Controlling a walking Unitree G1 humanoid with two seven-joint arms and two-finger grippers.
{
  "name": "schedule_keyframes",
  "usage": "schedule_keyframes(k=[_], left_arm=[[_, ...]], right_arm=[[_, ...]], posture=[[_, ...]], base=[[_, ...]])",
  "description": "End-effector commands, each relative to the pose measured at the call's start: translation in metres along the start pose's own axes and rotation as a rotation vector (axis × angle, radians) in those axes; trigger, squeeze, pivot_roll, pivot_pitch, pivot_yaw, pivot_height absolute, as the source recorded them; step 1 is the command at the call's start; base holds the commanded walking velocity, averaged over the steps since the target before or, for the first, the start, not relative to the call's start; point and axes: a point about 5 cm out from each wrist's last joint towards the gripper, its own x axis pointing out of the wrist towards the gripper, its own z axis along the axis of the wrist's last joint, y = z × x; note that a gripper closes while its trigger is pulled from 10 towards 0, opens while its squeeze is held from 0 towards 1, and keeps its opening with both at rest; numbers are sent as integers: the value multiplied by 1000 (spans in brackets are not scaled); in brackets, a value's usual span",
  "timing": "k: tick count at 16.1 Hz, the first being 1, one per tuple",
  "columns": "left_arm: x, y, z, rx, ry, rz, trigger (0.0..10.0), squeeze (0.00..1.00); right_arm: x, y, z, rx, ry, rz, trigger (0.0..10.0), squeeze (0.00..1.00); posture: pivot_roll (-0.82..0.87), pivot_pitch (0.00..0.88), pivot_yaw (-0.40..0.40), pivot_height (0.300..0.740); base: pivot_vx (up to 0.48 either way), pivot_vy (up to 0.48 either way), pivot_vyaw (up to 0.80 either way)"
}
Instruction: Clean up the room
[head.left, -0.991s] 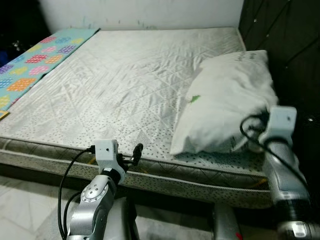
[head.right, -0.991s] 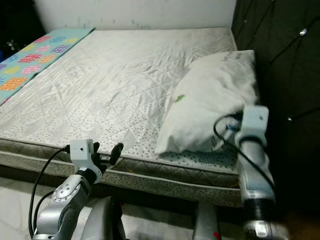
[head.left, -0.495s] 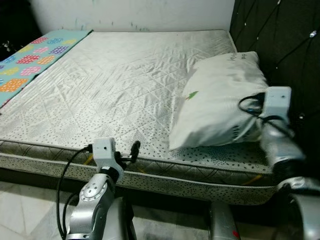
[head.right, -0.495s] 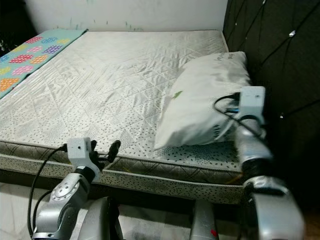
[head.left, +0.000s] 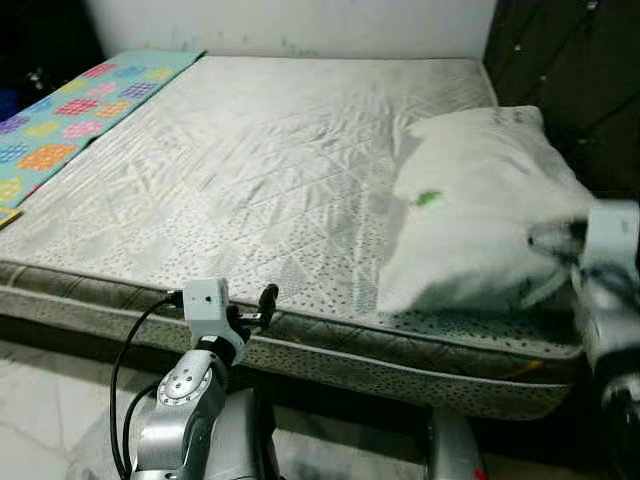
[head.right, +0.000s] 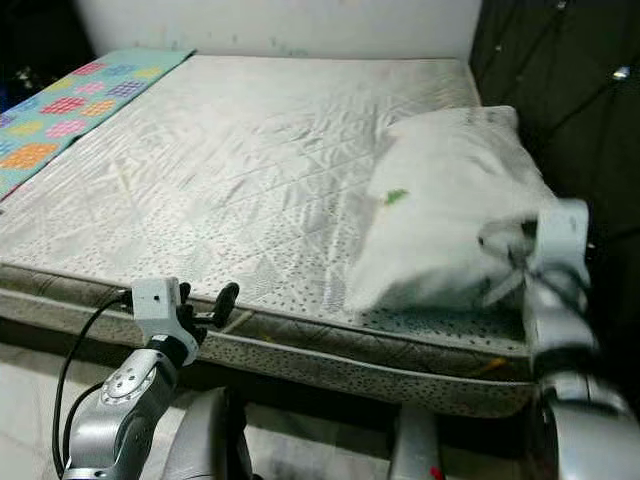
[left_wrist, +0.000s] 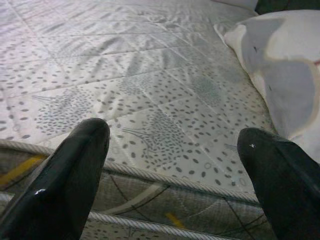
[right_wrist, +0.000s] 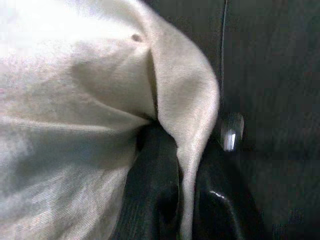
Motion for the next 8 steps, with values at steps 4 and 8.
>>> schedule_keyframes(k=[4,8], left_arm=[[3,1,2,14,-4,-2,10000,0],[4,2,1,17,-2,-7,10000,0]], right_arm=[[-12,8,-13,11,-49,44,10000,1000],[-39,34,-37,-18,-53,178,10000,1000]], posture=[[-74,0,64,551],[-83,0,63,551]], base=[[0,0,0],[0,0,0]])
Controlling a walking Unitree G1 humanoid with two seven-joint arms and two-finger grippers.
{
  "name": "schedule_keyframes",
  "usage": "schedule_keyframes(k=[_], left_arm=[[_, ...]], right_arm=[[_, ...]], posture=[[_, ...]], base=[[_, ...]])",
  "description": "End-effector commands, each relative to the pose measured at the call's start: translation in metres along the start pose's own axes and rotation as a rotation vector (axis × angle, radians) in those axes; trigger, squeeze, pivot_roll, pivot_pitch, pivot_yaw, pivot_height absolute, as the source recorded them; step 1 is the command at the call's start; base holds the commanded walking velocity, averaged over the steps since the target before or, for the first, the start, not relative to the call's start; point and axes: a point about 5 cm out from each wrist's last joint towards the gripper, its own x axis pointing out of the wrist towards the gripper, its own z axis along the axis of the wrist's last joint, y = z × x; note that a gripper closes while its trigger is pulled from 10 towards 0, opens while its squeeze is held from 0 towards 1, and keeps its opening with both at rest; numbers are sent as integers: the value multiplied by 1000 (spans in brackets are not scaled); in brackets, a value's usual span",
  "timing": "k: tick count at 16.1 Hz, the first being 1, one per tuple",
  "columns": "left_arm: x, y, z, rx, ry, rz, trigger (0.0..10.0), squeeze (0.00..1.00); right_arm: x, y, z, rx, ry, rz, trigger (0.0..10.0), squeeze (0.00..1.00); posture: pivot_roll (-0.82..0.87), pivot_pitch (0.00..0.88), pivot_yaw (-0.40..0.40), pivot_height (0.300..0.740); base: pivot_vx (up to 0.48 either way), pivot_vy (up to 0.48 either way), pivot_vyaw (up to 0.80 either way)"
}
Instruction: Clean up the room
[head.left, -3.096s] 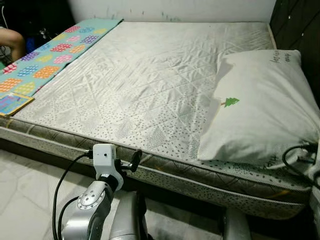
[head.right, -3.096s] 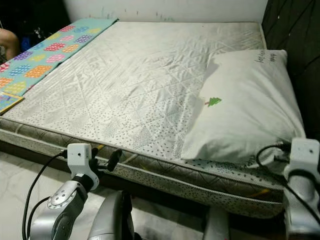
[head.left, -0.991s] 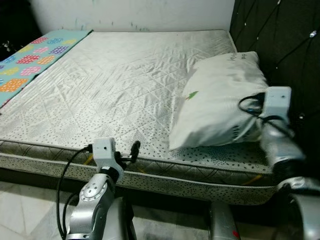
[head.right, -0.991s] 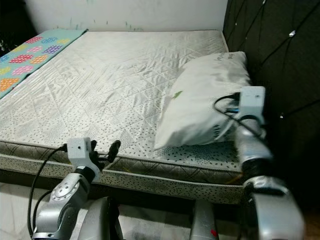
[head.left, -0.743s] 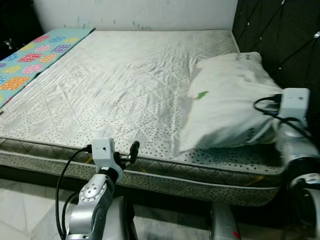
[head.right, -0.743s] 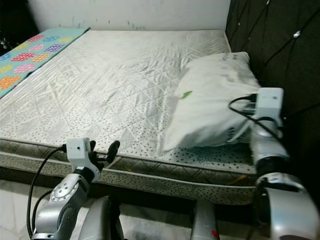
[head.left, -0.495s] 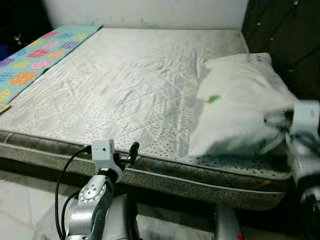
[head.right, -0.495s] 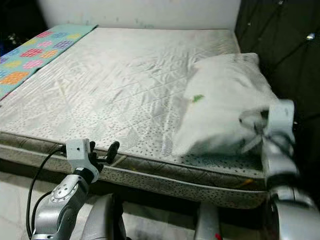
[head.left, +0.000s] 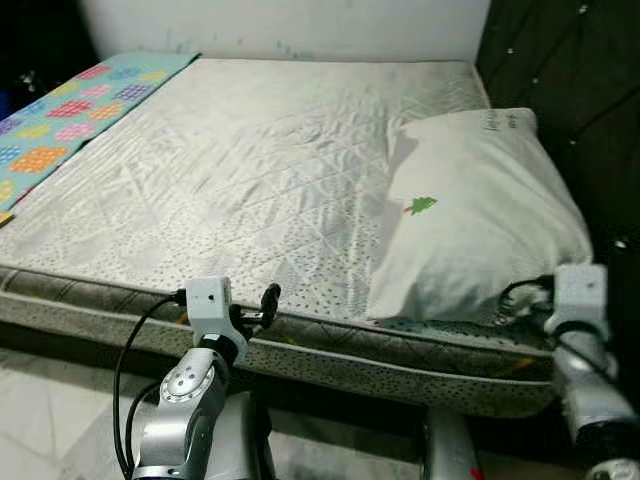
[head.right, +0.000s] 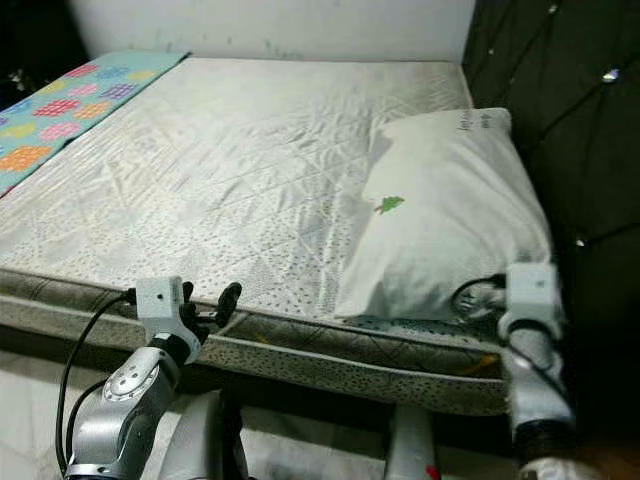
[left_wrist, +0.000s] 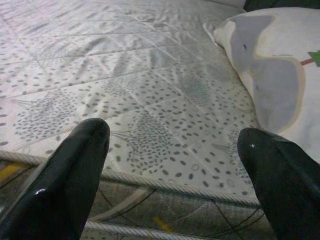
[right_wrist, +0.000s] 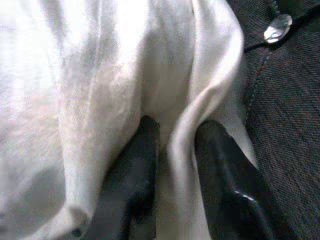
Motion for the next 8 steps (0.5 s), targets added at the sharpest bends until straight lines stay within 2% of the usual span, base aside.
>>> schedule_keyframes(k=[1,3,5,6,8], left_arm=[[0,3,1,10,-5,3,10000,0],[0,1,1,8,-7,0,10000,0],[-2,2,-2,4,-6,6,10000,0],[-2,2,-2,3,-6,8,10000,0],[-3,3,-4,-3,-9,19,10000,0]], right_arm=[[-1,7,8,24,-33,19,10000,1000],[-5,16,23,51,-107,18,10000,1000],[-14,32,41,112,-169,64,10000,1000],[-15,34,42,118,-172,69,10000,1000],[-29,59,58,206,-227,166,10000,1000]], posture=[[-84,0,64,551],[-80,0,59,551],[-78,0,49,551],[-78,0,49,551],[-72,0,46,551]], base=[[0,0,0],[0,0,0],[0,0,0],[0,0,0],[0,0,0]])
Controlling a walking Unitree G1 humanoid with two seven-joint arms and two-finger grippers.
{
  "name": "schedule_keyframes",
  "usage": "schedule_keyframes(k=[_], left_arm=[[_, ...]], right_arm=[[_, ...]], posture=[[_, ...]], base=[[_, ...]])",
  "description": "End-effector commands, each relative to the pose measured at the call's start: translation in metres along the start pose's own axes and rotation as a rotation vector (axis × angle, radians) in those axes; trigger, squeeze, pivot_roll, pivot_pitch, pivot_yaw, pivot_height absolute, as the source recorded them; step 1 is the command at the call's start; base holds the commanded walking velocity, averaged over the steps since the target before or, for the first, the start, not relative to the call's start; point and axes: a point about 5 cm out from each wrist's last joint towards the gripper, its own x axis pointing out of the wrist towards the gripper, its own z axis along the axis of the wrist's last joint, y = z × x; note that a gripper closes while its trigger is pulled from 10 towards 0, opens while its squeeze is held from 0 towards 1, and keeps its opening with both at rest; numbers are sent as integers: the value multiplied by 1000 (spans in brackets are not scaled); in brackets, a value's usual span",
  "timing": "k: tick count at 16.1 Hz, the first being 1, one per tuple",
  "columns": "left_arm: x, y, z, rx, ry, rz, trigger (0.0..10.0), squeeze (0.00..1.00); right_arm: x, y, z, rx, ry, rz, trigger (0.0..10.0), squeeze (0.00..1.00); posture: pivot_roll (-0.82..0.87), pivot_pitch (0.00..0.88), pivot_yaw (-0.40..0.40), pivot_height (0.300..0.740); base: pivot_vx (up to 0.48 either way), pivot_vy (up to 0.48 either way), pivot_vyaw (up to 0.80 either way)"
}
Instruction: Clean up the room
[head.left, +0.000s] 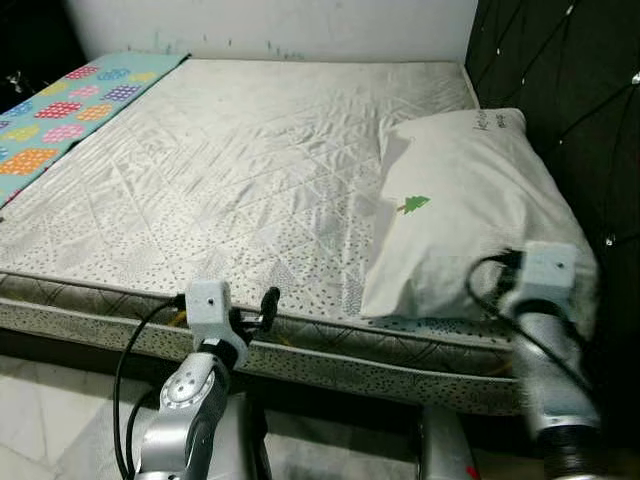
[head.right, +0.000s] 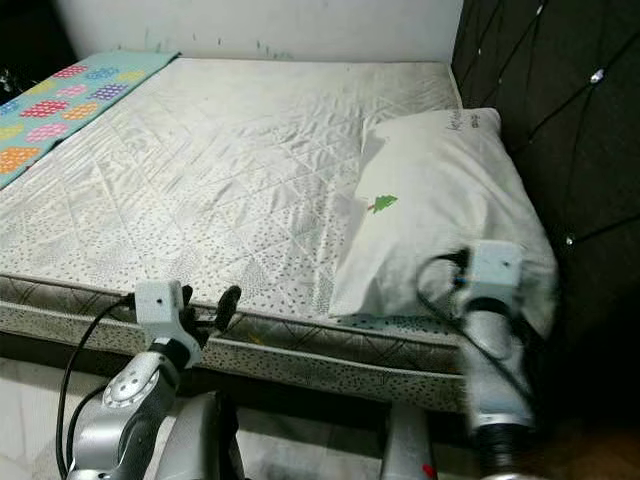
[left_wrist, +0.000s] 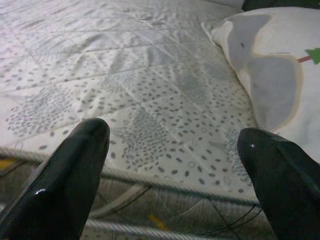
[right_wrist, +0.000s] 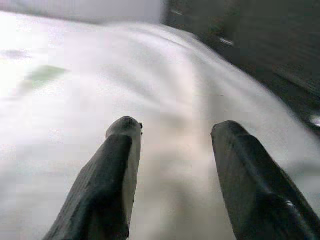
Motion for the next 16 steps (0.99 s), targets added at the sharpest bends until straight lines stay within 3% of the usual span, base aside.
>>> schedule_keyframes(k=[1,2,5,8,9,10,16], left_arm=[[0,2,1,5,-7,10,10000,0],[0,3,1,7,-8,13,10000,0],[0,3,1,11,-8,8,10000,0],[1,2,1,11,-9,5,10000,0],[2,1,0,10,-9,5,10000,0],[2,1,0,9,-11,5,10000,0],[4,-1,0,3,-14,3,10000,0]], right_arm=[[-2,7,4,15,-10,31,10000,1000],[-9,19,6,30,-31,65,10000,1000],[-18,36,10,62,-29,128,10000,1000],[-14,34,13,74,-27,115,10000,1000],[-11,38,18,112,-27,175,10000,890],[-9,38,22,121,-35,170,10000,0],[-1,40,31,127,-47,177,10000,0]], posture=[[-72,0,46,551],[-71,0,49,551],[-69,0,58,551],[-70,0,56,551],[-73,0,54,551],[-74,0,53,551],[-73,0,45,599]], base=[[0,0,0],[0,0,0],[0,0,0],[0,0,0],[0,0,0],[0,0,0],[0,0,0]])
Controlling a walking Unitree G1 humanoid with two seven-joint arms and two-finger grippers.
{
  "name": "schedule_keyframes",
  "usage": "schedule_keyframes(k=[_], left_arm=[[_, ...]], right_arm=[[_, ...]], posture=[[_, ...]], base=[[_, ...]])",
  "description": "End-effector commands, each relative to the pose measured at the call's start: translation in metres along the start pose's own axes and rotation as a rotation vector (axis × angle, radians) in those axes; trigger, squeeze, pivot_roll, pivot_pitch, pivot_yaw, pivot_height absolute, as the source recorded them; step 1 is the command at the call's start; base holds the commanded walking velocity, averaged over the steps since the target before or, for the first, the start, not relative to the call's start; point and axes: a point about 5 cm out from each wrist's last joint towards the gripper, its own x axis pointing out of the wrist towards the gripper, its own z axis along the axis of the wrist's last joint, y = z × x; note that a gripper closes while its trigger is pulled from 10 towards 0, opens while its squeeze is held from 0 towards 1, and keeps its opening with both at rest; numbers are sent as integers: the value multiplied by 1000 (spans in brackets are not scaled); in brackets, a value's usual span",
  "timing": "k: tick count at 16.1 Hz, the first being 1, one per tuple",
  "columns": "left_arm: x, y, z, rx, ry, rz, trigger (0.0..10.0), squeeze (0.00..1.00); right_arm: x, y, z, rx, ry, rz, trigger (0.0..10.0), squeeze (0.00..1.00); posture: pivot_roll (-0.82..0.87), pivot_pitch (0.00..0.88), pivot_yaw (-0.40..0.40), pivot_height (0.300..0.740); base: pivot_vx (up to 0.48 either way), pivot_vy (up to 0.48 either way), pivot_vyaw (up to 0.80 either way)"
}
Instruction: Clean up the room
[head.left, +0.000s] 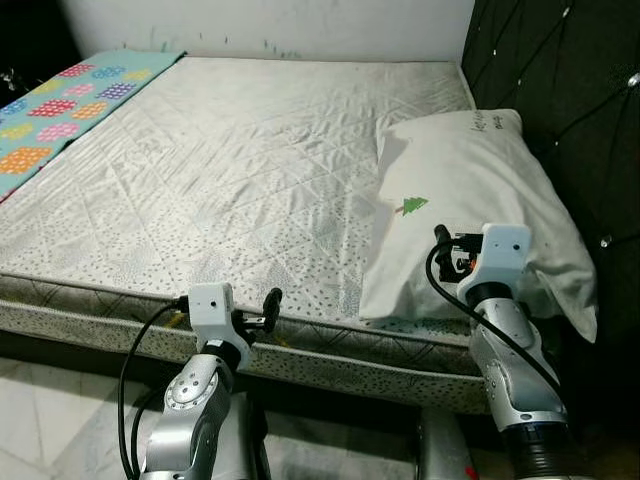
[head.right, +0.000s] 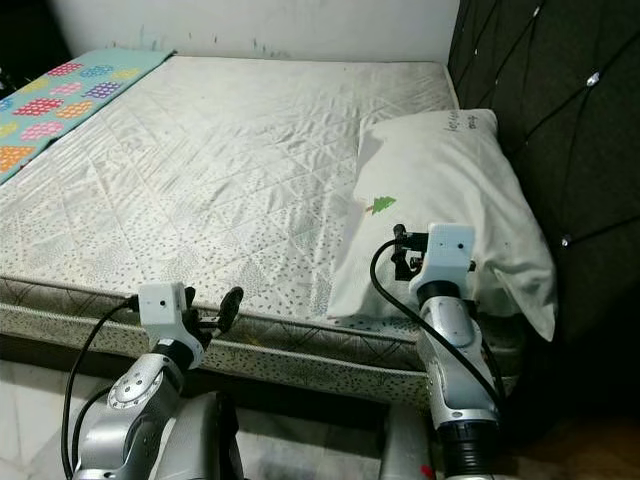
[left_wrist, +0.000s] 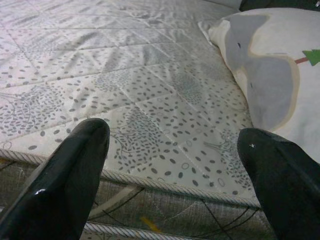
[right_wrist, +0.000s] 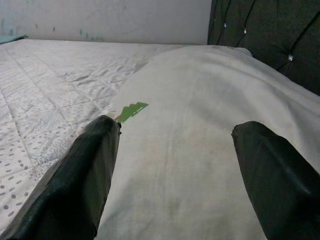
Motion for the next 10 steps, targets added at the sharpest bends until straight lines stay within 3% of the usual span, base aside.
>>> schedule_keyframes(k=[1,10], left_arm=[[2,2,4,12,-17,7,10000,0],[1,1,0,12,-7,7,10000,0]], right_arm=[[4,3,6,10,-8,19,10000,0],[4,4,3,20,3,18,10000,0]], posture=[[-73,0,44,609],[-74,0,54,714]], base=[[0,0,0],[0,0,0]])
